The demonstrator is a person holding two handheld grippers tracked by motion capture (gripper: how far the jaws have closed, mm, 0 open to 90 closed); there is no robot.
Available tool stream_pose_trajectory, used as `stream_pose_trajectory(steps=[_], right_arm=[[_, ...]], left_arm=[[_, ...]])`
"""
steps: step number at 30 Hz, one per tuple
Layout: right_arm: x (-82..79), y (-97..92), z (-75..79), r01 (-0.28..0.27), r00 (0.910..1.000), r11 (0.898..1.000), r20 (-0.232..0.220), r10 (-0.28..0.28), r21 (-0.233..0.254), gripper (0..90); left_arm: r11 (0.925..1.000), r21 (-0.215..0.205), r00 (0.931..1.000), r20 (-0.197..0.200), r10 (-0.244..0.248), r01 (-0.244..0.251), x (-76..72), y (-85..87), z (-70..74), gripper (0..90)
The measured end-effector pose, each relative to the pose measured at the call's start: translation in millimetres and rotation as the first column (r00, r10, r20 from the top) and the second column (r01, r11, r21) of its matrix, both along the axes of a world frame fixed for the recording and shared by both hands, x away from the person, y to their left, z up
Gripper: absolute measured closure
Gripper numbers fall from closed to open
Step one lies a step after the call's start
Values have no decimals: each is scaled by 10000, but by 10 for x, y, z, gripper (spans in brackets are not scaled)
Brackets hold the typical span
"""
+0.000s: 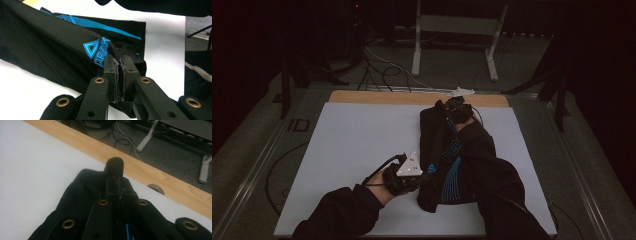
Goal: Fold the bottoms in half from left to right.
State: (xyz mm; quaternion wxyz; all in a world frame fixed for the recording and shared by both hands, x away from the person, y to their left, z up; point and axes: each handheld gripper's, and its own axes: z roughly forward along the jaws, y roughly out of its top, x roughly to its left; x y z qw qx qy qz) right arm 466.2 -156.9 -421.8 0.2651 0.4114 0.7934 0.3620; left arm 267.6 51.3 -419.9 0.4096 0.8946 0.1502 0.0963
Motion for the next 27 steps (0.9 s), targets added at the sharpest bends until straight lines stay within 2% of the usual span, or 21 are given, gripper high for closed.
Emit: stream_pose_trajectory(steps=[19, 27], right_arm=[[10, -274, 47, 359, 9993, 9993, 96, -358, -78, 891], [5, -381, 5, 556, 9985, 9985, -4, -556, -34, 891]], left_arm=[[9988, -367, 9995, 21, -314, 314, 51, -274, 18, 857], [9972, -484, 9984, 49, -568, 570, 56, -462, 3, 857]])
